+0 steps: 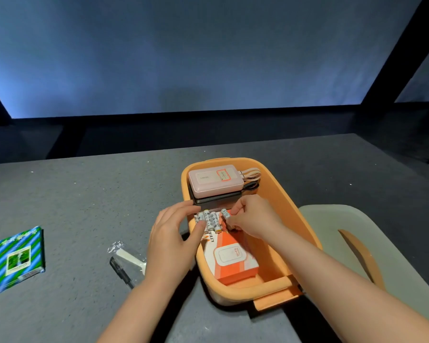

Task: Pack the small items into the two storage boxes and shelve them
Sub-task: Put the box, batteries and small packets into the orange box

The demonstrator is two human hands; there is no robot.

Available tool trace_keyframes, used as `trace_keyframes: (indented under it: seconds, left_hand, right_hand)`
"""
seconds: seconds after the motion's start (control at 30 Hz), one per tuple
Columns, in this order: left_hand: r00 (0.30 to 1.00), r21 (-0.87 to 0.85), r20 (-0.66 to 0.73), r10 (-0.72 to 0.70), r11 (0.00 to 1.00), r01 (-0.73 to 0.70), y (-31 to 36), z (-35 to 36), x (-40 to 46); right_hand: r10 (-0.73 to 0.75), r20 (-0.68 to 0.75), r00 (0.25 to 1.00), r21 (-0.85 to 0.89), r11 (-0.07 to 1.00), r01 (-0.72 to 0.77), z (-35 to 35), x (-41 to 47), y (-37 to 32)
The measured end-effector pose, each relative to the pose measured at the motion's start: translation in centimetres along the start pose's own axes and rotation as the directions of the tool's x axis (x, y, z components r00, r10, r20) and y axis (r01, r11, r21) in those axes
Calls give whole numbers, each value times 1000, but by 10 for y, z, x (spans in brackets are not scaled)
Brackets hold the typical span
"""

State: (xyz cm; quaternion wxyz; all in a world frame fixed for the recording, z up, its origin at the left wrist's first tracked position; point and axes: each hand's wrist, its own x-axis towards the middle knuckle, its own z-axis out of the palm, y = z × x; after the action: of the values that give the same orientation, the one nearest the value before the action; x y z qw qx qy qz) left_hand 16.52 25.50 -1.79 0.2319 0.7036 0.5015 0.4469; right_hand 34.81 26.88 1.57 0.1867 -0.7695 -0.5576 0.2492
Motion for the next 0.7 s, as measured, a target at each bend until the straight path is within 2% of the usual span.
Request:
trace_keyframes:
  seconds: [0.1, 0.37, 0.7]
  left_hand:
    - [999, -45, 8, -35, 998, 35, -6, -6, -8]
    - [998, -107, 29, -52, 993, 55, -7, -14, -24]
    - [998, -90, 7, -69, 994, 69, -9, -19, -30]
  right_hand:
    - [25, 37, 999, -39, 999, -24, 8, 8, 0]
    - [-9, 58, 998, 66, 998, 6, 17, 9, 2]
    - [5, 77, 997, 37, 999, -8, 10, 2, 0]
